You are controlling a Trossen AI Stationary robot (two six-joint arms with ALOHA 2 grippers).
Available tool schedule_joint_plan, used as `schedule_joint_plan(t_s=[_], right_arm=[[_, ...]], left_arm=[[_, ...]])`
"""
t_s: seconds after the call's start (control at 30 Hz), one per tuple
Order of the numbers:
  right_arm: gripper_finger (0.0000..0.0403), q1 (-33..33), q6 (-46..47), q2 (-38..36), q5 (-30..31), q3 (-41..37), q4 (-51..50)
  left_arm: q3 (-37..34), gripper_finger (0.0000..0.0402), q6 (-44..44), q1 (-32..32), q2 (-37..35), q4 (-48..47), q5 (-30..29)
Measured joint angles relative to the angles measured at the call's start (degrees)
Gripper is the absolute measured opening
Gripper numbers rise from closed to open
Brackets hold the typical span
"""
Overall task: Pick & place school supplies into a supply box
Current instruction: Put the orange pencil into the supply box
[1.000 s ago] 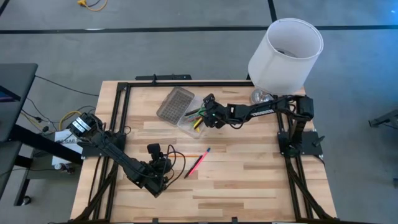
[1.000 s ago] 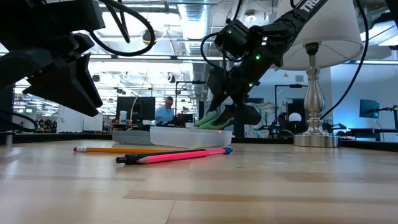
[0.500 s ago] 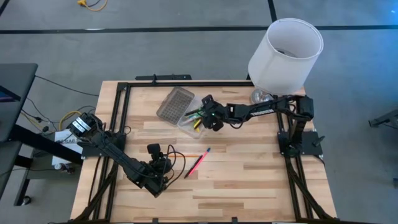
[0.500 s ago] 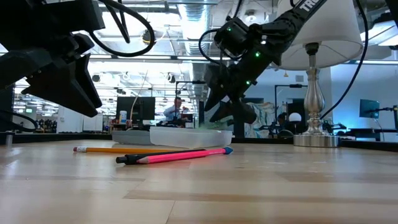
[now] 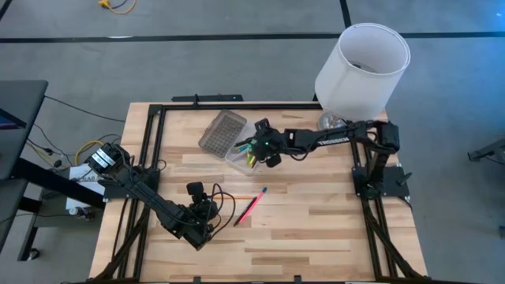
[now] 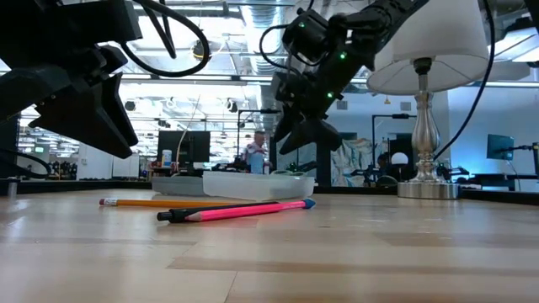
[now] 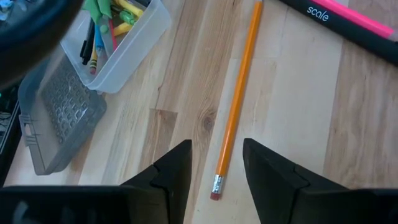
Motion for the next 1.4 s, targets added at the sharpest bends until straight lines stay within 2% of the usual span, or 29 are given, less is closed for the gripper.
schedule_joint_plan(t_s=[0.13, 0.4, 0.63, 0.93, 1.13, 1.4], right_arm=[[0.0180, 2.7, 3.3, -0.3, 2.4, 0.2, -2.2], [0.0175, 11.2, 12.8, -4.1, 2.3, 0.2, -7.0], [0.0162, 18.6, 22.5, -9.8, -3.4, -1.5, -10.3], [0.0140, 25.4, 35.3, -18.7, -3.6, -11.8, -9.9], [0.0125, 30.0, 42.5, -25.8, -3.1, -21.5, -1.9], [0.0121, 37.2, 45.4, -32.3, 4.9, -30.4, 8.5]], left_arm=[[0.0, 0.0139, 0.0, 0.0, 0.0, 0.0, 0.0], [0.0, 0.0139, 3.8, 0.0, 0.0, 0.6, 1.2], [0.0, 0.0139, 14.9, 1.4, 0.0, 7.8, 6.1], [0.0, 0.0139, 27.9, 9.3, 0.0, 14.6, 13.8], [0.0, 0.0139, 34.0, 16.1, 0.0, 15.8, 19.4], [-0.2, 0.0139, 37.6, 24.7, 0.3, 18.3, 33.0]])
